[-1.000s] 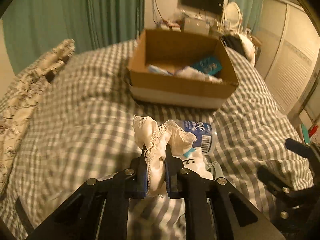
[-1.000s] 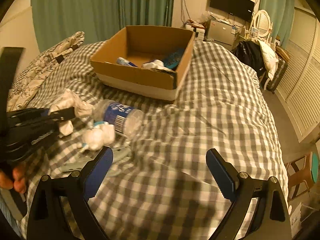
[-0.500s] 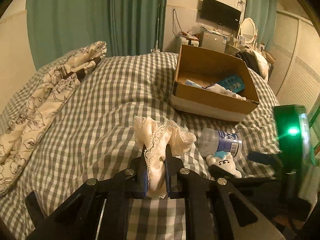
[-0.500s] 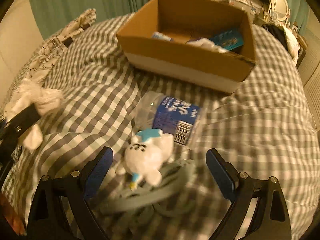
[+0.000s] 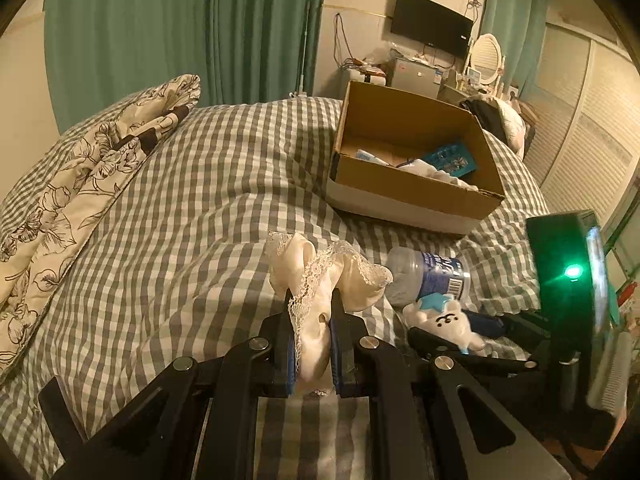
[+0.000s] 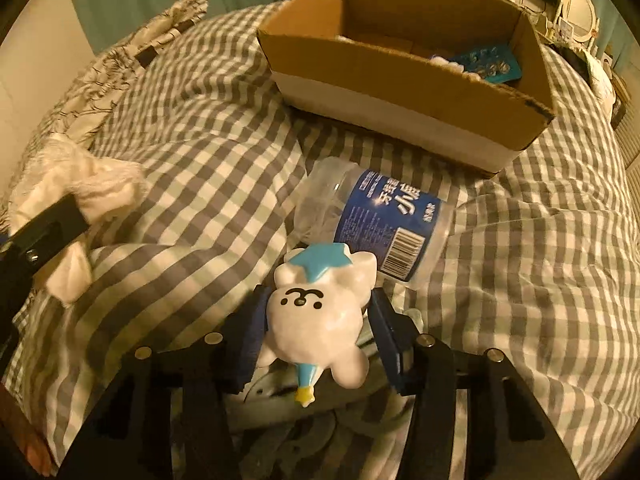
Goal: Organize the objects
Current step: 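Hold the lace cloth in the left tool while the right tool grasps the white plush toy, then lower the lace cloth and plush toy into the box and open both tools, then grasp the pale green folding hanger with the left tool and lift it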
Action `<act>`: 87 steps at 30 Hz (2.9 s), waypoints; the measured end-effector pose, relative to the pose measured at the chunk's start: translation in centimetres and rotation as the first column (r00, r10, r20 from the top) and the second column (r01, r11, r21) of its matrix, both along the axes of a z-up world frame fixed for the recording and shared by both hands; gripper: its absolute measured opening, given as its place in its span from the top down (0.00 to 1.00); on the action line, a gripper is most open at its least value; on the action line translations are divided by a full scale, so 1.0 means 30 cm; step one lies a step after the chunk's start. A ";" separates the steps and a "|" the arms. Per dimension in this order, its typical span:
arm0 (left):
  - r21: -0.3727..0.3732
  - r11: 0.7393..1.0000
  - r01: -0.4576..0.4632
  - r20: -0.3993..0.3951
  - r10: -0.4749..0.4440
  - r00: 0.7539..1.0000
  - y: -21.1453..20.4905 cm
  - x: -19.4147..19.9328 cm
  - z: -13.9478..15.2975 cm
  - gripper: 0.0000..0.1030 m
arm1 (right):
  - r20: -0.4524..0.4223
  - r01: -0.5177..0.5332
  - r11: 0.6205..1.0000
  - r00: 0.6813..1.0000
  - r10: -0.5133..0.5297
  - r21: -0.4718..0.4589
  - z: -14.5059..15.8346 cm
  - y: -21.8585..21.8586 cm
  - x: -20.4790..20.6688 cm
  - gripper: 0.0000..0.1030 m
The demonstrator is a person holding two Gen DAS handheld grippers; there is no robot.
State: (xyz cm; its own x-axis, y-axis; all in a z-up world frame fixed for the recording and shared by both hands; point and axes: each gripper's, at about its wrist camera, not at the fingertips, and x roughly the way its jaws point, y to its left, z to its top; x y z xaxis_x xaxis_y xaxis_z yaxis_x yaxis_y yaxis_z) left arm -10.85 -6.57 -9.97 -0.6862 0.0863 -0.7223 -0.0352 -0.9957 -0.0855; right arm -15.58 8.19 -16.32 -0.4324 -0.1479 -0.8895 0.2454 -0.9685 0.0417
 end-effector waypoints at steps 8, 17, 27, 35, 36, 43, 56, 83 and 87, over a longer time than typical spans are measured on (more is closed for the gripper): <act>-0.003 1.000 0.016 -0.018 -0.016 1.000 0.045 0.056 0.055 0.88 | -0.115 -0.005 1.000 0.993 0.005 0.001 0.132 0.042 0.088 0.52; 0.017 0.998 0.057 -0.043 -0.057 0.997 0.115 0.114 0.135 0.88 | -0.230 -0.009 1.000 0.973 0.003 -0.027 0.298 0.110 0.193 0.52; 0.036 0.994 0.099 -0.110 -0.095 0.989 0.191 0.086 0.264 0.88 | -0.387 -0.008 0.999 0.922 -0.009 -0.042 0.514 0.216 0.269 0.52; 0.021 0.991 0.133 -0.183 -0.127 0.975 0.248 -0.045 0.393 0.88 | -0.480 -0.011 0.999 0.877 -0.015 -0.051 0.667 0.296 0.195 0.52; 0.018 0.992 0.128 -0.192 -0.122 0.974 0.251 -0.069 0.405 0.88 | -0.489 -0.010 0.999 0.872 -0.017 -0.053 0.682 0.304 0.174 0.52; 0.042 0.985 0.165 -0.247 -0.150 0.957 0.289 -0.278 0.443 0.88 | -0.543 -0.022 0.998 0.840 -0.015 -0.062 0.763 0.335 -0.006 0.52; -0.072 0.980 0.188 -0.177 -0.198 0.964 0.358 -0.665 0.234 0.88 | -0.478 -0.016 0.998 0.878 -0.018 -0.066 0.616 0.331 -0.453 0.52; -0.014 0.998 0.061 -0.136 -0.062 0.989 0.239 -0.423 0.336 0.11 | -0.515 0.023 0.998 0.856 -0.046 -0.050 0.687 0.441 -0.271 0.20; -0.026 0.998 0.052 -0.143 -0.055 0.988 0.231 -0.320 0.409 0.11 | -0.539 0.016 1.000 0.842 -0.017 -0.006 0.761 0.447 -0.114 0.19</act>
State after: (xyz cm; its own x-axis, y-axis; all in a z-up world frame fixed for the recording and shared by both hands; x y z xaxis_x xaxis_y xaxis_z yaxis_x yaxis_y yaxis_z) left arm -20.45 0.37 2.29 -0.7775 0.1105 -0.6191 -0.0986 -0.9937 -0.0534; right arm -18.99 21.60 6.52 -0.8457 -0.1375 -0.5157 0.2136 -0.9727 -0.0910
